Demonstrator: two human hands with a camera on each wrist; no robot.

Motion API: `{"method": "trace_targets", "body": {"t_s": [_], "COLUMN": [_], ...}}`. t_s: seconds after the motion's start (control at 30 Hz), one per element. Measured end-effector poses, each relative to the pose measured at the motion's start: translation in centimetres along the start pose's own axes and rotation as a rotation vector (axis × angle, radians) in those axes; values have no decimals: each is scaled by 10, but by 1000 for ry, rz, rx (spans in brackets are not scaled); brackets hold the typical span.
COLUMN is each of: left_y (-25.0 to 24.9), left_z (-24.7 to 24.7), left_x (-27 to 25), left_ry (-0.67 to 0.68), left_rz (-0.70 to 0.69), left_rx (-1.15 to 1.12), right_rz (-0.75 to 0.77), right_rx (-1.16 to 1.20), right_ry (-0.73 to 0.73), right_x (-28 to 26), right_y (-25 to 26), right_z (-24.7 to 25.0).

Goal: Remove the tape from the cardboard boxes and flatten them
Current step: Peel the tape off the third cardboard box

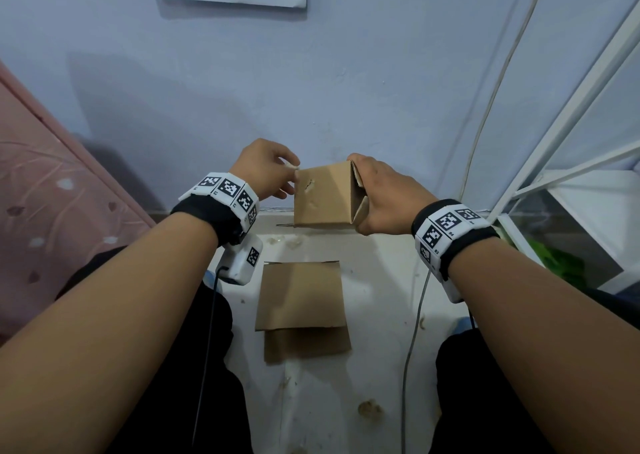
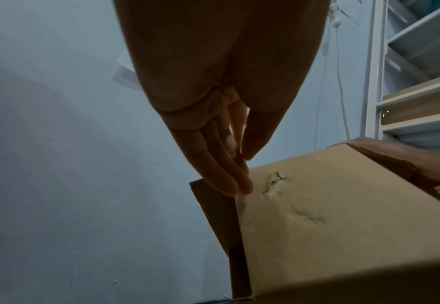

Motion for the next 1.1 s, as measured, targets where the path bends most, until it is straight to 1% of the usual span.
{"method": "trace_targets", "body": {"t_s": [0.13, 0.27, 0.37, 0.6, 0.77, 0.93, 1.03, 1.1], "left_y": [0, -3, -4, -8, -12, -12, -13, -15], "left_z": [-5, -8, -10, -11, -14, -18, -18, -17], "left_x": [-2, -5, -5, -7, -11, -13, -14, -14], "left_ry": [56, 68, 88, 88, 120, 174, 175, 174], "left_rz": [-30, -31, -48, -98, -114, -89, -90, -116], "left_rx": [1, 2, -2, 50, 31, 5, -27, -6], "right_rz": [-5, -21, -22, -16, -18, -16, -16, -19], "right_rx": [-5, -9, -6, -14, -20, -40, -46, -49], "right_ry": [7, 6, 1, 10, 22, 30, 32, 34], "right_x": [0, 0, 0, 1, 1, 3, 3, 3], "right_y": [0, 0, 0, 2, 3, 3, 2, 2], "right_z": [0, 0, 0, -1, -2, -4, -5, -6]}}
Point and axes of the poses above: each hand's wrist, its own x-axis towards the middle knuckle, its own z-axis out of the back of the hand, y = z × x, the point moved 4 cm from there along x, towards the middle knuckle, and after that the axes turned 2 degrees about z, right-handed, at the moved point
